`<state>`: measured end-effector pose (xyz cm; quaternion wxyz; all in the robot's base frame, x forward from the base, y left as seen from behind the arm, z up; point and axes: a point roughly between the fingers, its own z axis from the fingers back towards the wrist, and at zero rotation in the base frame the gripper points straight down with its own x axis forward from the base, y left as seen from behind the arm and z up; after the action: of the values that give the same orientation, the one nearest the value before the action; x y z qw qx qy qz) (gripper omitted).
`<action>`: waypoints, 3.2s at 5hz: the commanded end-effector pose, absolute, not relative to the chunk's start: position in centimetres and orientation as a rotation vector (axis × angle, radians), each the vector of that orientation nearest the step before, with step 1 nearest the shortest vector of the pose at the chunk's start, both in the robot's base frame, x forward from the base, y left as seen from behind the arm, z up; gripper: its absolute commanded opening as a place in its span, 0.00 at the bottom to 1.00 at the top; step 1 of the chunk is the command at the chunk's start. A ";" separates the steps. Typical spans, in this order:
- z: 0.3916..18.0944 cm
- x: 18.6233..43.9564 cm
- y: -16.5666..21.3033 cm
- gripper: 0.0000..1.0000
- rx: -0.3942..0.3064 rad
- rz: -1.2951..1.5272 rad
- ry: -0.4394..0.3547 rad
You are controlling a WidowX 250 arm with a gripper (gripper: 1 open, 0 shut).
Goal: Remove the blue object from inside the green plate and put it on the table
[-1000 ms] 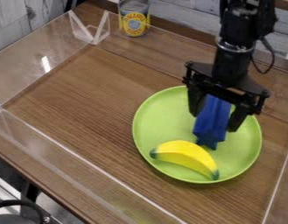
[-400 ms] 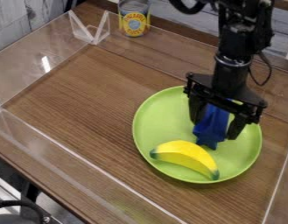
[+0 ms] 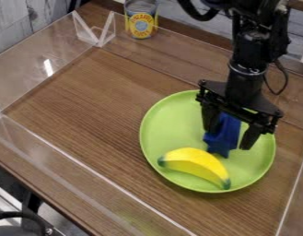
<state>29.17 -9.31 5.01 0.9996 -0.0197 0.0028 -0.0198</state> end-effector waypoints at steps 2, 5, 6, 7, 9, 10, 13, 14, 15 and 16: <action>4.2 29.5 -9.6 1.00 -0.038 -0.048 -0.015; 2.8 29.4 -9.7 1.00 -0.035 -0.047 -0.015; 2.3 29.5 -9.7 1.00 -0.034 -0.042 -0.015; 1.8 29.5 -9.6 1.00 -0.033 -0.036 -0.015; 1.9 29.5 -9.3 0.00 -0.025 -0.036 -0.009; 3.0 29.6 -9.1 0.00 -0.013 -0.040 -0.007; 6.1 29.7 -8.3 0.00 0.018 -0.045 -0.006; 7.2 29.7 -8.1 0.00 0.029 -0.046 -0.006; 8.4 29.8 -7.8 0.00 0.040 -0.047 -0.008; 9.9 30.1 -7.5 0.00 0.051 -0.045 -0.020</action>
<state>29.31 -7.49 7.94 0.9989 0.0317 0.0240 -0.0243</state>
